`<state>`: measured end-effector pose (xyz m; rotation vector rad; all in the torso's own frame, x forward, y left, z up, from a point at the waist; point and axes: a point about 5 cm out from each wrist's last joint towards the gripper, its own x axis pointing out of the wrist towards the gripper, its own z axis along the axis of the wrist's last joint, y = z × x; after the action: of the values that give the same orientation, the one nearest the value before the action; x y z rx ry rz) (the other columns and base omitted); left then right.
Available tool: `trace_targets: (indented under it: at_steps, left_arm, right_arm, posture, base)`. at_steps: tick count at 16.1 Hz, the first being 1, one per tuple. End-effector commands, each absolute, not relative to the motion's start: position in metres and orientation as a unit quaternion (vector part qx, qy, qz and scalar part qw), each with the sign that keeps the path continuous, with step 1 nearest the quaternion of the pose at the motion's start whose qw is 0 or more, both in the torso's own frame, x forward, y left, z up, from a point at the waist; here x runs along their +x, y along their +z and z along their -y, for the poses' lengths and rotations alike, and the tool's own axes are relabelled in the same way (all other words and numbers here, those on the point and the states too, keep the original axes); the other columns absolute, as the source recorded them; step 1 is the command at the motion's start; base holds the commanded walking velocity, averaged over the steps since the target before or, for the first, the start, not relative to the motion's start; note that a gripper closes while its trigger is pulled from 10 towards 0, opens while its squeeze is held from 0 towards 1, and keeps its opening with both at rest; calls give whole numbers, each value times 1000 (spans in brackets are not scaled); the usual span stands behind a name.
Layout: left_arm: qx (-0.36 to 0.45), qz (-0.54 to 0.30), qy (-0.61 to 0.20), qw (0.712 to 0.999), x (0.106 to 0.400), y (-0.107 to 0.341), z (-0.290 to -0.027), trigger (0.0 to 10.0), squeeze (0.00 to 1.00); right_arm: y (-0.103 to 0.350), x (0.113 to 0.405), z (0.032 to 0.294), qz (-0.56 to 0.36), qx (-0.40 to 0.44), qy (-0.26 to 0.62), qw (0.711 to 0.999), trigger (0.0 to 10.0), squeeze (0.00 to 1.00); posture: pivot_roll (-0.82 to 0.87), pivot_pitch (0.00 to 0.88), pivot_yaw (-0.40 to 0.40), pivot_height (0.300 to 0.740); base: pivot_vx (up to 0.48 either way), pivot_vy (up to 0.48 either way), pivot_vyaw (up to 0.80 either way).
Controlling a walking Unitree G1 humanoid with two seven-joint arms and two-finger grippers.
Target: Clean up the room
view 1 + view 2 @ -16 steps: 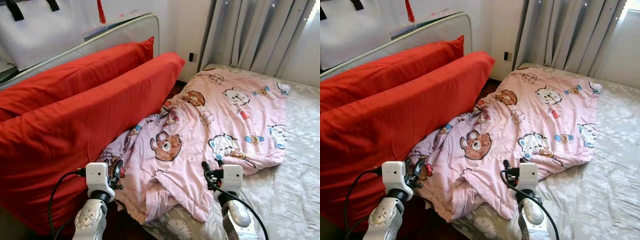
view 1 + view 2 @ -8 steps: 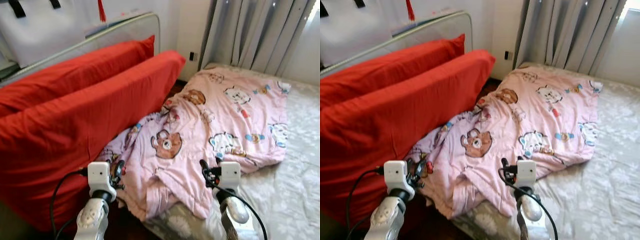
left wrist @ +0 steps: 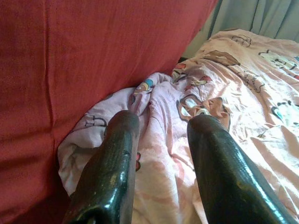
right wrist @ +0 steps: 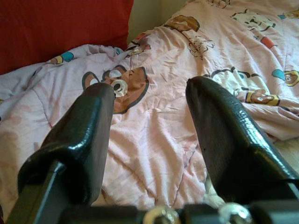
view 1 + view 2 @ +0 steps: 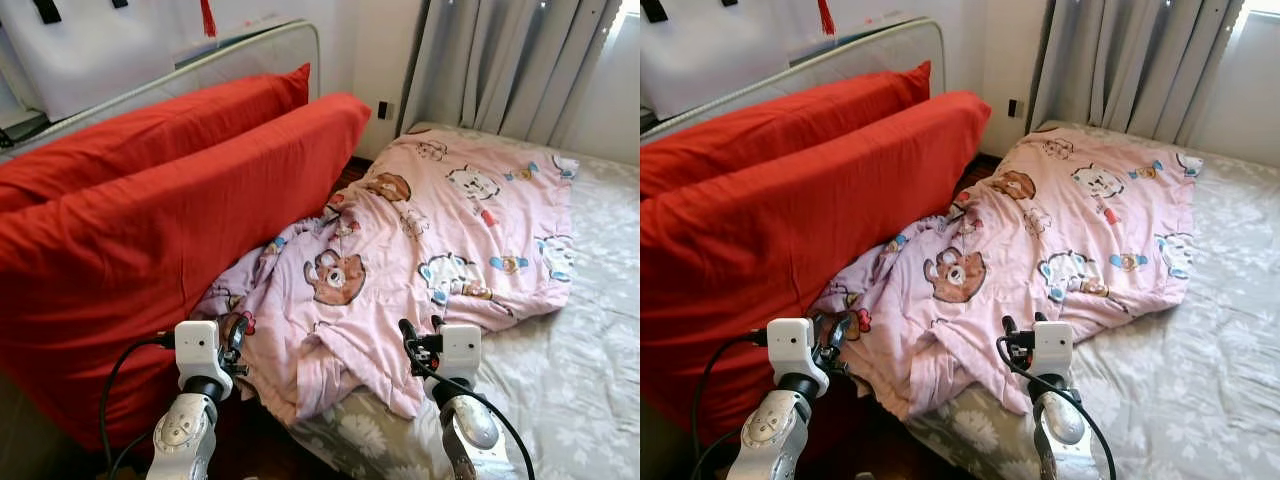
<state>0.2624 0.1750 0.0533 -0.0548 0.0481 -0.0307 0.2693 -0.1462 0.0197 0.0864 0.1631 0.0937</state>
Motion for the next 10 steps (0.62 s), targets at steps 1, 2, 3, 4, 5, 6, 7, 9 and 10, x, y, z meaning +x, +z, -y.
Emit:
trace_targets:
  at_steps: [1,2,3,4,5,6,7,9,10]
  left_arm:
    - [-25,-24,-15,999,263,55,-175,10000,0]
    - [-25,-25,-15,999,263,54,-175,10000,0]
    - [-25,-25,-16,999,263,54,-175,10000,0]
    - [-26,-25,-16,999,263,54,-175,10000,0]
    - [-26,-25,-16,999,263,54,-175,10000,0]
    - [-27,-25,-17,999,263,54,-175,10000,0]
    - [-27,-26,-17,999,263,54,-175,10000,0]
    - [-29,-26,-19,999,263,53,-174,10000,0]
    - [-30,-27,-20,999,263,53,-174,10000,0]
  right_arm:
    - [18,270,144,-91,43,49,994,10000,0]
    - [18,270,144,-93,41,50,994,10000,0]
    - [18,270,144,-93,39,50,994,10000,0]
    - [19,269,147,-82,47,44,995,10000,0]
    - [19,269,147,-81,47,42,995,10000,0]
    - [19,269,147,-81,46,43,995,10000,0]
    - [20,270,147,-81,46,43,995,10000,0]
    - [19,270,146,-83,47,44,994,10000,0]
    - [19,270,145,-83,47,46,994,10000,0]
  posture:
    - [-1,33,2,675]
    - [-1,33,2,665]
    - [-1,32,2,655]
    - [-1,33,2,655]
    - [-2,31,3,655]
    - [-1,31,2,655]
    - [-1,31,2,655]
    - [-1,29,2,655]
    - [0,29,2,655]
  base:
    - [0,0,0]
    - [0,0,0]
    - [0,0,0]
    - [0,0,0]
    - [0,0,0]
    - [0,0,0]
    - [0,0,0]
    - [0,0,0]
    - [0,0,0]
